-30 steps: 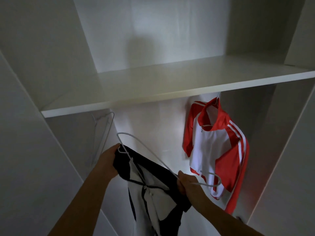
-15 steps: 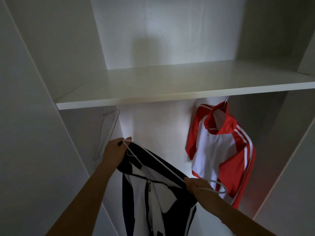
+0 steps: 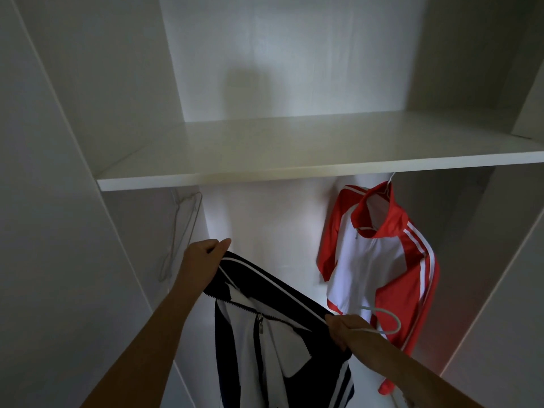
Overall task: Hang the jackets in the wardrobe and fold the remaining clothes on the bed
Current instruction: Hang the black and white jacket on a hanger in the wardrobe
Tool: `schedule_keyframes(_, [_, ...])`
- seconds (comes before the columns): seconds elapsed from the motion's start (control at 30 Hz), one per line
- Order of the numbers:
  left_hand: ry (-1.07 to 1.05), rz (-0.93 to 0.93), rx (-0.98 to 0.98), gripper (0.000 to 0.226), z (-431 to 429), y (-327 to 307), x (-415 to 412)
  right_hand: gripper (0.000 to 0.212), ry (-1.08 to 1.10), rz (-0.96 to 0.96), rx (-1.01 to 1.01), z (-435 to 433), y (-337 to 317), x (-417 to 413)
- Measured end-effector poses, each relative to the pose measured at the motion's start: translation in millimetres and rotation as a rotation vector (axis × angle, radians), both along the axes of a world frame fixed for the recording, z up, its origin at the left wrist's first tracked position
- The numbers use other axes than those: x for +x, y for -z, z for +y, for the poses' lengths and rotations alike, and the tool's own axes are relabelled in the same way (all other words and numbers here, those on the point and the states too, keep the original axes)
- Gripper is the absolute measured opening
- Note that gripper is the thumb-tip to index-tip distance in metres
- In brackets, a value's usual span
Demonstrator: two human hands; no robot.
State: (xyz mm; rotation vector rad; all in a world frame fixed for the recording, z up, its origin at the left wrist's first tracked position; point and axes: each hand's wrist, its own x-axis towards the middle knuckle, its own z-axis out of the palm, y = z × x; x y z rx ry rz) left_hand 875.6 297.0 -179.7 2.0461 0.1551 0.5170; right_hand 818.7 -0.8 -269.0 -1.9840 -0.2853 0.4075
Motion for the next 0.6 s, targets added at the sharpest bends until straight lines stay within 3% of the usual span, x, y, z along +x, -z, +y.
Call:
schedule_keyframes(0.1, [-0.02,-0.269,0.357,0.051,-5,-2,-2,0.037,0.061,-0.064,0.101,-5,-24,19])
schedule_keyframes(0.2, [0.06,-0.348,0.655,0.048,-7,-5,-5,0.021,0.063,-0.132,0.054,-3,-22,11])
schedule_keyframes(0.37, [0.225,-0.415,0.931,0.039,-22,1,-8,0.023,-0.034,-0.256,-0.224,10,-39,24])
schedule_keyframes(0.43, [0.296,-0.397,0.894,0.041,-44,6,-9,0.019,-0.066,-0.323,-0.36,24,-38,29])
schedule_keyframes(0.6, [0.304,-0.22,0.331,0.05,-81,1,0,0.026,-0.029,-0.205,-0.491,50,-42,58])
